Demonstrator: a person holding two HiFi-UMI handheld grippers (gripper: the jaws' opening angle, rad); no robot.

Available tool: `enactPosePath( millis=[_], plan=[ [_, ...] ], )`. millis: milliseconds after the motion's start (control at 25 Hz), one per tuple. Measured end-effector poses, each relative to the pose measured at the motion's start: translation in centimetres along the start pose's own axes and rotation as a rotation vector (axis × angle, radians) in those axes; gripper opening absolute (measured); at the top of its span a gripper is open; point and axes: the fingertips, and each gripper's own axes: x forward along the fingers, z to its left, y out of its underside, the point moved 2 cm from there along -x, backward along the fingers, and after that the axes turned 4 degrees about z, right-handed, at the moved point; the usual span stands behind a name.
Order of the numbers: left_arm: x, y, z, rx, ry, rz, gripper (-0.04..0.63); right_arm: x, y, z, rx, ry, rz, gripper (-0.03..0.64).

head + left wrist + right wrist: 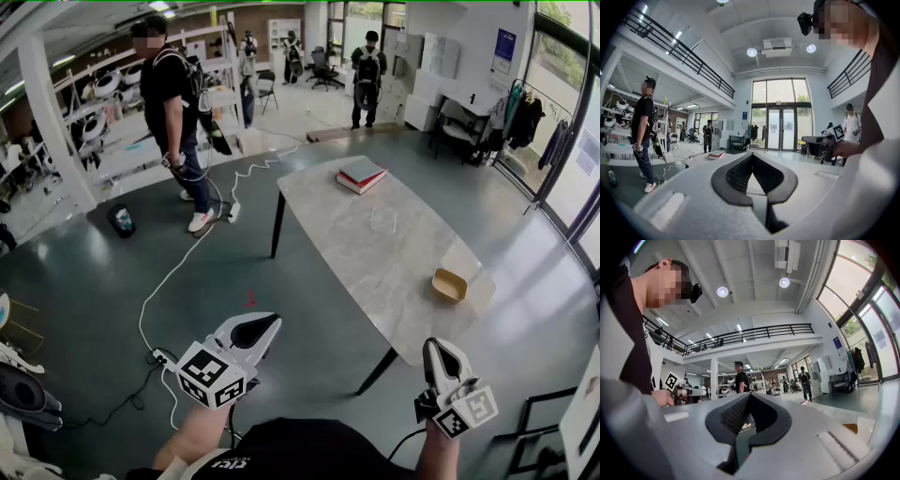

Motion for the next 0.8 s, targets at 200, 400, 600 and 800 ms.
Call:
enactPosePath(
  millis=[200, 400, 600, 800],
  plan=[
    [0.0, -0.2, 1.0, 0.005, 0.009, -0.005, -0.002, 1.0, 0.0, 0.2, 0.013, 0.004, -0.009, 0.000],
    [-1.5, -0.3, 2.4, 0.001, 0.005, -0.015, -0.002, 2.7, 0.4, 1.6, 0.017, -0.002, -0.003, 0.000],
    [-4.3, 0.4, 4.8, -0.002, -0.001, -0.016, -0.002, 5.1, 1.5, 4.9, 0.014, -0.044, 0.031, 0.002],
    [-5.8, 1.8, 6.7, -0.016, -0.007, -0.001, -0.002, 7.4, 2.8, 7.2, -0.004, -0.084, 0.067, 0.002]
  ],
)
